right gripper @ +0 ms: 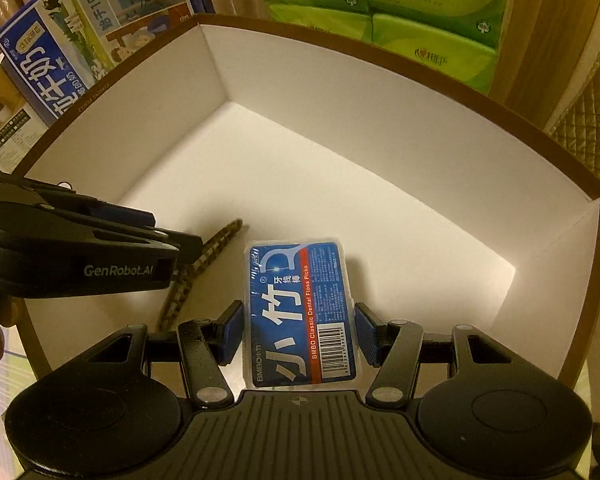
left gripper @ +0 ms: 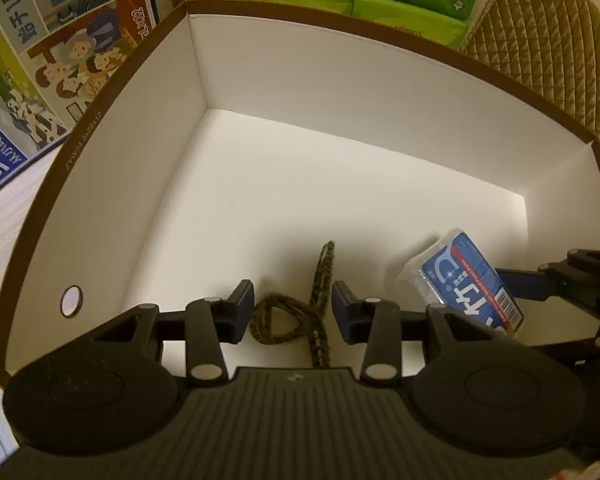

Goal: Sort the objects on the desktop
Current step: 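Open both tools to drop the case and clip into the box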

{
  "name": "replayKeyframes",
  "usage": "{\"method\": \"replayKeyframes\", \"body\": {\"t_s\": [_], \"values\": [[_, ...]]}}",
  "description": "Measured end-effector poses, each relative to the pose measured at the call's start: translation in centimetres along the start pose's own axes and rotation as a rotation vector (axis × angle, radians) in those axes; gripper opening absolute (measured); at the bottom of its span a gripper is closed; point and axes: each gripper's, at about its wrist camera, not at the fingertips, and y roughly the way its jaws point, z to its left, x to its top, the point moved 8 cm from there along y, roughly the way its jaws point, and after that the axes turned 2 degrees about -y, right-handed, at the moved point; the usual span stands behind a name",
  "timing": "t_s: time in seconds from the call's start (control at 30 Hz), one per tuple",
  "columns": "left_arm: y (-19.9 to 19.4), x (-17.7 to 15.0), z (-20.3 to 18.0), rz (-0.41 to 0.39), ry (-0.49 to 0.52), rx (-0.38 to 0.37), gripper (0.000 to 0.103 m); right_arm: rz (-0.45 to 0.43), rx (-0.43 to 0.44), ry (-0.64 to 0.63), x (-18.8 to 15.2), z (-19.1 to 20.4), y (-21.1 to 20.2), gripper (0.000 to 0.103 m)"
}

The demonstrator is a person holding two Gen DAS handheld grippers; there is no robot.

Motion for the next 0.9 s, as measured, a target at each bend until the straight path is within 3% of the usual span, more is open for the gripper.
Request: {"method": "replayKeyframes", "body": {"t_s": [0.3, 0.37, 0.4, 0.43, 0.67, 0.8, 0.9], "values": [[-1.8, 0.1, 0.2, -0.026, -0.001, 0.02, 0.037, -0.017, 0.042, 0.011, 0.2, 0.9, -0.2, 0.055], [-2.3, 0.2, 0.3, -0.035, 0.001, 0.028, 0.039, -0.023, 0.065, 0.018, 0.2, 1.0, -0.3, 0.067], [-2.6, 0.2, 0.4, -0.041, 0.0, 0.035, 0.044, -0.033, 0.063, 0.021, 0.2, 1.1, -0.5, 0.079], [-2.8, 0.2, 0.5, -0.047, -0.001, 0.042, 0.047, -0.048, 0.056, 0.016, 0.2, 1.0, -0.8, 0.085], [-4.3, -0.6, 0.5, -0.065, 0.015, 0.062, 0.057, -0.046, 0.036, -0.053, 0.3, 2.1, -2.3, 0.091], [-5.1, -1.1, 0.5, -0.079, 0.03, 0.082, 0.062, -0.06, 0.003, -0.083, -0.5, 1.9, -3.2, 0.101], [-5.6, -1.4, 0.4, -0.087, 0.03, 0.083, 0.066, -0.07, -0.02, -0.106, -1.0, 1.9, -3.9, 0.101]]}}
